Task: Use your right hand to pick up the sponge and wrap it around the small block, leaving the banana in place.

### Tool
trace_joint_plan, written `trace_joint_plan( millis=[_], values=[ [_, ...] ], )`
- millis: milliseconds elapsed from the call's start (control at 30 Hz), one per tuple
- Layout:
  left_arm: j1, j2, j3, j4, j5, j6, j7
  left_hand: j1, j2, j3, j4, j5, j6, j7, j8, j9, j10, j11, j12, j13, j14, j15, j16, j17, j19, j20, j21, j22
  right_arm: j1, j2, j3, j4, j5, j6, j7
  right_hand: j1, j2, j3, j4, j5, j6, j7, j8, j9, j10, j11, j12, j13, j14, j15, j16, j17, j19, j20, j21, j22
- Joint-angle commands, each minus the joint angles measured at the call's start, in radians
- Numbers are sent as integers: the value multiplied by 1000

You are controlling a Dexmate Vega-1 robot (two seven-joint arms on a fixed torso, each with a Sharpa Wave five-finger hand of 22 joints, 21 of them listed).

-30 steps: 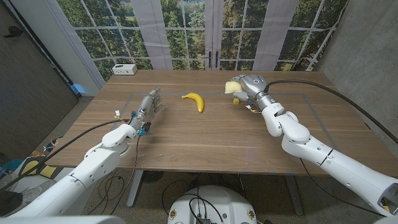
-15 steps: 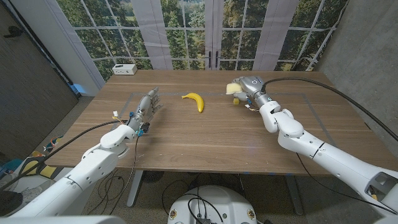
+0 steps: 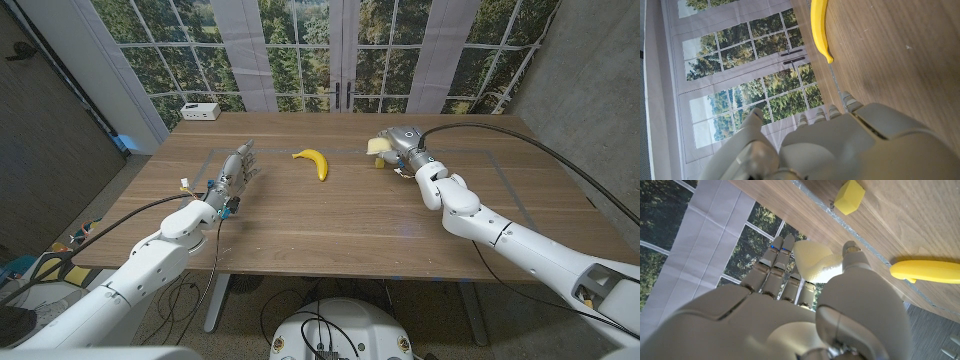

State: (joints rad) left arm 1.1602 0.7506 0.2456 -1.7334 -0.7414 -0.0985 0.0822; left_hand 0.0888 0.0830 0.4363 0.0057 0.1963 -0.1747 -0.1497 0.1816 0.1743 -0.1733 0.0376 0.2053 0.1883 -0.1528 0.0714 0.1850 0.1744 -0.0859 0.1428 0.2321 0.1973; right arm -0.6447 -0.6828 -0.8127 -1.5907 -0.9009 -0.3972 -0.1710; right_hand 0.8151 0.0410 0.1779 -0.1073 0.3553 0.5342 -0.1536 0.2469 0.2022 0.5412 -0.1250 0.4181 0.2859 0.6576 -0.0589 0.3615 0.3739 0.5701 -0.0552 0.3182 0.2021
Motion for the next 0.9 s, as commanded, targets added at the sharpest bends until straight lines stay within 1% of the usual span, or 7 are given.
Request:
trace_joint_plan(
  millis=[33,200,233,533,567,667,900],
  values=[
    [-10,-5,2,10,2,4,-2,-10,1,1,-1,5,-111,-5,2,2,-37,-1,4,5,-5,-5,0,4,2,6,-2,4,32,4,-42,50,34,6,16,9,-1,-6,0,4,7,-2,-5,4,6,2,6,4,8,-149,-5,3,2,-1,4,4],
    [-16,-6,5,16,-2,10,-6,-10,2,0,-1,5,-111,-4,3,2,-39,-1,3,5,-5,-6,0,4,2,6,-2,4,37,6,-56,63,41,8,21,9,-2,-9,1,4,7,-3,-7,4,4,4,6,5,9,-150,-8,4,1,-2,5,4],
    [-18,-7,5,17,-2,11,-6,-10,2,1,-1,5,-111,-5,3,2,-45,-11,1,5,-6,-6,-1,4,2,7,-3,4,39,7,-59,66,43,7,23,8,-1,-10,2,4,7,-3,-7,4,5,5,6,5,10,-149,-8,5,2,-1,6,4],
    [-25,-6,7,23,-2,16,-11,-10,2,1,-1,5,-112,-5,3,2,-38,2,3,5,-5,-5,0,4,2,6,-3,4,52,15,-79,97,60,-10,51,7,-2,-15,4,4,4,-1,-10,4,-2,4,2,4,9,-150,-14,5,4,0,8,4],
    [-26,-7,7,24,-3,16,-10,-10,2,1,-1,5,-112,-4,3,2,-40,-8,3,5,-5,-6,0,4,2,6,-3,4,54,14,-82,96,58,-17,61,7,-2,-17,5,4,0,-2,-12,4,-8,4,-1,4,7,-149,-16,5,2,0,7,4],
    [-32,-8,10,27,0,16,-14,-10,2,0,-1,5,-110,-4,3,2,-39,1,3,5,-5,-6,0,4,2,7,-3,4,58,10,-89,91,57,-37,90,7,-6,-23,5,4,-19,-6,-22,4,-31,-1,-11,2,-6,-147,-26,6,-1,1,7,4],
    [-41,-15,18,36,-1,16,-19,-10,2,0,-1,5,-110,-4,3,2,-39,0,3,5,-4,-4,0,4,2,8,-3,4,53,-11,-89,60,62,-74,135,9,-14,-39,6,4,-79,-2,-47,4,-86,2,-39,-1,-41,-144,-45,12,-12,8,6,4]
  ],
)
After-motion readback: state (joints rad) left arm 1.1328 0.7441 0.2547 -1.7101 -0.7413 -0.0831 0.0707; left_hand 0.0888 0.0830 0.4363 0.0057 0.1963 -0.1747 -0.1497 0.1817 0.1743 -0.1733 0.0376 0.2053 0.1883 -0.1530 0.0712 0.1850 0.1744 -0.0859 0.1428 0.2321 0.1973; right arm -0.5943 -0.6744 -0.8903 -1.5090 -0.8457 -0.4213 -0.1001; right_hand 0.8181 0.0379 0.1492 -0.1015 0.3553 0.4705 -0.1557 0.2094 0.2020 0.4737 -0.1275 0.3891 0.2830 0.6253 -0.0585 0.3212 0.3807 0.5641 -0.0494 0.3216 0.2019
